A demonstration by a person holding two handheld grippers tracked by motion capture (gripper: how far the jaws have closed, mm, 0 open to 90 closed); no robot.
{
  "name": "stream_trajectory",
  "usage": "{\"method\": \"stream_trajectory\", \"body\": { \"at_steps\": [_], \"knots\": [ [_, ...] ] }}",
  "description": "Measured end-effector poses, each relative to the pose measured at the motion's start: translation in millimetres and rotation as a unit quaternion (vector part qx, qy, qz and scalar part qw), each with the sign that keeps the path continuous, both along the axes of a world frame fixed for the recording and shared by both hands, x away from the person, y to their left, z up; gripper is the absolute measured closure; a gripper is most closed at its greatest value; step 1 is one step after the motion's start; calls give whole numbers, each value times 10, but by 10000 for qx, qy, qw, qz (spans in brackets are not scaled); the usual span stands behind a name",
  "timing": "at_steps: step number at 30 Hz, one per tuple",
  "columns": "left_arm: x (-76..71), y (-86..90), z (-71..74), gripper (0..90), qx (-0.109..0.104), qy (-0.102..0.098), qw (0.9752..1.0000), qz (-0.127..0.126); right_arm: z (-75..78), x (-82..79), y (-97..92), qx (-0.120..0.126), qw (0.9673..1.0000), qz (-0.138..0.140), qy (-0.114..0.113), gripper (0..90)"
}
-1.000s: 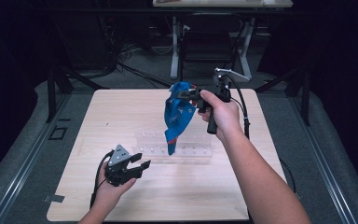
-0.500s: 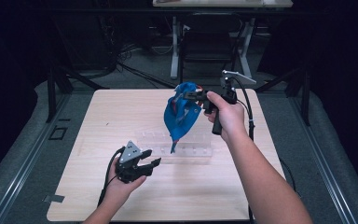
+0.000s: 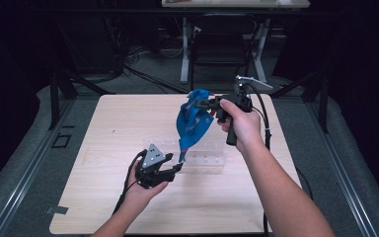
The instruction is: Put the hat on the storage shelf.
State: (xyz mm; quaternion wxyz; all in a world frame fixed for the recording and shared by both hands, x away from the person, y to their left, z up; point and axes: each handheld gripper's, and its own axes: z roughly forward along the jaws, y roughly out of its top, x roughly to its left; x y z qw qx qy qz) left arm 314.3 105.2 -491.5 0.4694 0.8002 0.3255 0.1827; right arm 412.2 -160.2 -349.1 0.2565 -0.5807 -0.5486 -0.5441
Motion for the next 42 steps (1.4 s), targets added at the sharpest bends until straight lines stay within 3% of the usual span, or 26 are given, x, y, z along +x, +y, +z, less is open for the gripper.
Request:
{"method": "stream_trajectory", "body": {
  "at_steps": [10,18,29,42],
  "knots": [
    [44,-94,26,632,32,-127,9998,163,-5,-12,44,-21,10000,36,-2,896],
    [75,-104,26,856,205,-169,9996,137,-9,-19,60,-80,9999,65,10,896],
    [90,-12,19,881,205,-184,9996,11,-16,-18,83,-80,9999,132,13,895],
    [92,49,-131,882,256,-114,9996,-62,-70,5,163,-261,9991,311,80,873]
  ]
}}
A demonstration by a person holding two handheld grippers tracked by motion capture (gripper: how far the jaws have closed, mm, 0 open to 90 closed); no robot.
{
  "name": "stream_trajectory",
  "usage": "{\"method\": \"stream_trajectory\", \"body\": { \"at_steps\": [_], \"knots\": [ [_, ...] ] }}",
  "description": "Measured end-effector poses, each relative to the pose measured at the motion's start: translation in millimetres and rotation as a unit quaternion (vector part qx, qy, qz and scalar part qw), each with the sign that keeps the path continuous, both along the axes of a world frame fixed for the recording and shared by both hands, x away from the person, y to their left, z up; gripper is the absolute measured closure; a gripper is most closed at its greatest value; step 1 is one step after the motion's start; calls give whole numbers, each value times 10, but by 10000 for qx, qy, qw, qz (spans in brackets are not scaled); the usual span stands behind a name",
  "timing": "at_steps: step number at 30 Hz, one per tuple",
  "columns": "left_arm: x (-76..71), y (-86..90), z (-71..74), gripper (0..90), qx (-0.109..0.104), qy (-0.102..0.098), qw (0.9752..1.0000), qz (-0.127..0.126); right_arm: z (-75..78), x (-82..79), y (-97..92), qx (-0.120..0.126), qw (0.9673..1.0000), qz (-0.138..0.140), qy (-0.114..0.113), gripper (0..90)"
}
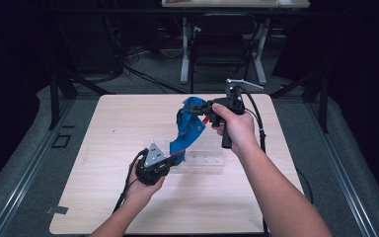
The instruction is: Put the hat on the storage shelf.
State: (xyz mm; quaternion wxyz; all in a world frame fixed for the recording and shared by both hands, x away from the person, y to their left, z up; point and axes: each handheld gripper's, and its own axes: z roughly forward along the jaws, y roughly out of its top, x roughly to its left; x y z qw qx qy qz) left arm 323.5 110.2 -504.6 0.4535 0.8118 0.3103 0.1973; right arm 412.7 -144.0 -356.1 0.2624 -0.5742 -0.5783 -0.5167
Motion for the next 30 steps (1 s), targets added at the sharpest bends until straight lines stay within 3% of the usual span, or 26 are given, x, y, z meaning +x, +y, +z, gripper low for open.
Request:
{"method": "stream_trajectory", "body": {
  "at_steps": [6,14,30],
  "knots": [
    [2,-2,-92,881,75,84,9999,16,-11,-14,-27,31,10000,-13,-13,857],
    [6,16,-124,881,12,137,9999,33,2,-19,-96,-7,10000,-85,-48,851],
    [-3,78,-180,875,-99,251,9996,111,29,-49,-173,-269,9993,-174,-200,836]
  ]
}}
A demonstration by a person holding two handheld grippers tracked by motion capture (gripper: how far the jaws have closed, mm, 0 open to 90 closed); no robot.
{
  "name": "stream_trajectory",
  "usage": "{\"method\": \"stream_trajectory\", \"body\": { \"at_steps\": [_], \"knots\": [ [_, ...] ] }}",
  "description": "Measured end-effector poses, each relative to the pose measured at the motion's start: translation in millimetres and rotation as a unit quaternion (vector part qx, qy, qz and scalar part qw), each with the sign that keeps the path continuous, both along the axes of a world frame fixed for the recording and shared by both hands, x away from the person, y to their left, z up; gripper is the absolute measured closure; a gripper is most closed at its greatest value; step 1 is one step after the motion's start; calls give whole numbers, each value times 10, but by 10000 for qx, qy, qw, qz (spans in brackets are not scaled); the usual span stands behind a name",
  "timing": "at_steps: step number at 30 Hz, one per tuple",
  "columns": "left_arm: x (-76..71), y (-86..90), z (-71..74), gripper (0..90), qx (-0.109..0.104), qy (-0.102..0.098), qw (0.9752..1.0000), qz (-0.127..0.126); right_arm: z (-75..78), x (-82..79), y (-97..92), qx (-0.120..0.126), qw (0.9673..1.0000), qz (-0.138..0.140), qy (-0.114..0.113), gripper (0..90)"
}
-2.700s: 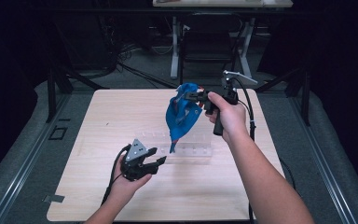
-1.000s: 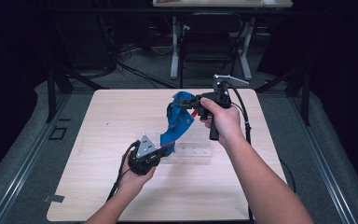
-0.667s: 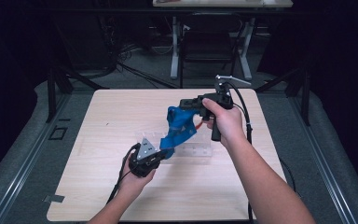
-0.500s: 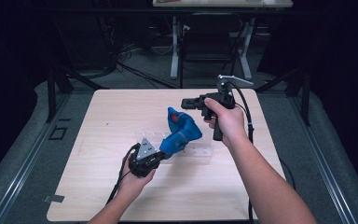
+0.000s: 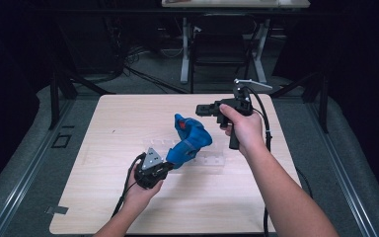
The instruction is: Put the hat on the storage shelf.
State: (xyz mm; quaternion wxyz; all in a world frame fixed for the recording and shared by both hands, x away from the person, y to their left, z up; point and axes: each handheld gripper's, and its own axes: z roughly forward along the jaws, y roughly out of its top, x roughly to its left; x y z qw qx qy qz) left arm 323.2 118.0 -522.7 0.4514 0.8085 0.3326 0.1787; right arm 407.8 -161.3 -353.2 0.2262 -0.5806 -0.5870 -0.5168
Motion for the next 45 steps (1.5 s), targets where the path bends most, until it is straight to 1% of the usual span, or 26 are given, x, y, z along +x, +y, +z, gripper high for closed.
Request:
{"method": "stream_trajectory", "body": {
  "at_steps": [3,6,8,9,13,17,20,21,24,26,27,29,34,35,38,39,41,43,45],
  "knots": [
    [-6,9,-12,867,53,-11,10000,20,2,-6,-6,-74,10000,-3,-22,833],
    [-12,26,-27,853,80,-3,9999,108,4,-12,-21,-171,9998,-2,-55,822],
    [-18,49,-32,830,127,12,9998,169,13,-20,-33,-327,9994,-22,-123,814],
    [-23,69,-34,793,101,28,9998,182,17,-25,-37,-405,9990,-37,-161,811],
    [-60,168,-47,710,2,53,9996,282,31,-44,-74,-547,9982,-61,-219,806],
    [-92,276,-61,649,19,91,9992,386,42,-62,-105,-732,9969,-88,-261,803],
    [-103,360,-67,632,-4,132,9988,471,44,-76,-116,-843,9958,-142,-314,801],
    [-107,389,-65,623,15,141,9987,495,46,-81,-125,-904,9953,-103,-331,799],
    [-122,474,-64,606,0,143,9983,563,47,-100,-122,-1056,9935,-115,-408,796],
    [-134,531,-60,585,7,144,9980,612,48,-114,-122,-1206,9916,-86,-458,791],
    [-140,560,-57,572,22,161,9979,630,48,-122,-118,-1241,9911,-93,-469,784],
    [-155,613,-57,550,-43,193,9977,656,44,-141,-121,-1367,9890,-69,-554,767],
    [-199,760,-76,504,51,315,9971,692,3,-196,-168,-1676,9836,-122,-649,747],
    [-205,787,-83,497,58,333,9967,736,-10,-212,-185,-1760,9819,-117,-684,740],
    [-221,871,-115,482,-74,394,9958,827,-68,-271,-229,-2020,9764,-91,-761,710],
    [-225,897,-128,483,-111,407,9955,847,-92,-294,-242,-2090,9742,-116,-842,692],
    [-228,942,-165,482,-176,399,9947,927,-129,-343,-274,-2192,9714,-116,-905,677],
    [-226,979,-199,483,-232,450,9936,1009,-162,-388,-298,-2283,9690,-113,-939,663],
    [-224,1003,-222,482,-284,493,9928,1055,-188,-433,-316,-2421,9650,-136,-1001,638]
  ]
}}
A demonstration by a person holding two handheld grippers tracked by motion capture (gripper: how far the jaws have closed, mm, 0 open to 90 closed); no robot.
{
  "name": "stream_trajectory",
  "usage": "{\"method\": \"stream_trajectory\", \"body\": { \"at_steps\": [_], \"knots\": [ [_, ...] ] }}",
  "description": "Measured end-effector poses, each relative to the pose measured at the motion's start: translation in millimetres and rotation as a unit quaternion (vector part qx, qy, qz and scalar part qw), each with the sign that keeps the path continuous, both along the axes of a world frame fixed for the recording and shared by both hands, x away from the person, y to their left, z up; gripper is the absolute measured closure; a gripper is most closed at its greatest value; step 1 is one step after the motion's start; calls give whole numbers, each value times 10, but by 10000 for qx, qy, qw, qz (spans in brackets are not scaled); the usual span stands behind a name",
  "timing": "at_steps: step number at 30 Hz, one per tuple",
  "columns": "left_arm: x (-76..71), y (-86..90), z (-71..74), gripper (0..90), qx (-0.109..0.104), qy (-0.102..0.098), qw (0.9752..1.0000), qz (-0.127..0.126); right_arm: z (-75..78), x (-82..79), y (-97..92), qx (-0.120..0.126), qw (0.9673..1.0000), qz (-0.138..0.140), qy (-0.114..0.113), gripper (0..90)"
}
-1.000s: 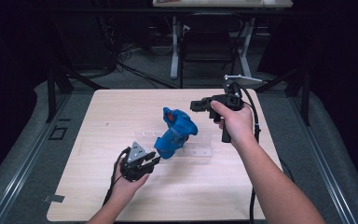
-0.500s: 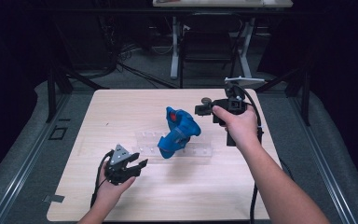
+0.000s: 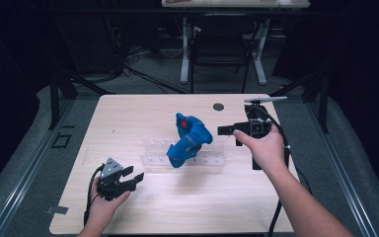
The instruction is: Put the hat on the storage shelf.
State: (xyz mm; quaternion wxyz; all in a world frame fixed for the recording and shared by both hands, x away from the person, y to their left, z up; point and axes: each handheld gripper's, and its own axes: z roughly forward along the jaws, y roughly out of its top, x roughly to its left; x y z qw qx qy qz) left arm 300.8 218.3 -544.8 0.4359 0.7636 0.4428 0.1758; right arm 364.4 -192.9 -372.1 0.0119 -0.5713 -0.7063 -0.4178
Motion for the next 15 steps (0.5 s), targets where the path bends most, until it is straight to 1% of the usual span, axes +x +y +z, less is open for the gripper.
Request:
{"method": "stream_trajectory", "body": {
  "at_steps": [1,2,3,4,5,6,7,9,10,11,12,13,14,15],
  "knots": [
    [-2,9,-3,482,9,29,10000,-19,-17,-20,-6,-73,10000,-5,-28,624],
    [-4,10,-10,483,-1,12,10000,-36,-39,-41,-16,-121,9999,-4,-58,612],
    [-8,8,-14,483,18,10,10000,-31,-64,-63,-22,-145,9999,-14,-63,607],
    [-12,3,-23,483,-9,10,10000,-23,-94,-83,-29,-184,9998,-14,-65,602],
    [-13,3,-30,483,-11,8,10000,-37,-123,-98,-33,-272,9996,6,-50,599],
    [-14,5,-34,482,8,21,10000,-42,-151,-122,-34,-393,9991,8,-126,589],
    [-16,8,-37,483,30,43,10000,-56,-178,-150,-38,-438,9988,25,-196,581],
    [-18,6,-50,483,16,17,10000,-26,-235,-199,-43,-498,9986,59,-178,566],
    [-19,10,-51,482,32,25,10000,-26,-254,-220,-41,-664,9976,84,-163,560],
    [-18,17,-54,482,34,19,10000,-37,-275,-251,-35,-879,9957,90,-282,552],
    [-18,20,-55,482,39,20,10000,-26,-297,-287,-39,-965,9944,95,-418,542],
    [-18,25,-55,480,30,34,10000,-34,-324,-314,-43,-967,9943,109,-439,539],
    [-21,28,-55,479,35,59,10000,-20,-356,-336,-50,-971,9943,144,-404,521],
    [-22,22,-65,477,-13,40,10000,6,-385,-353,-53,-1032,9939,154,-369,510]
  ]
}}
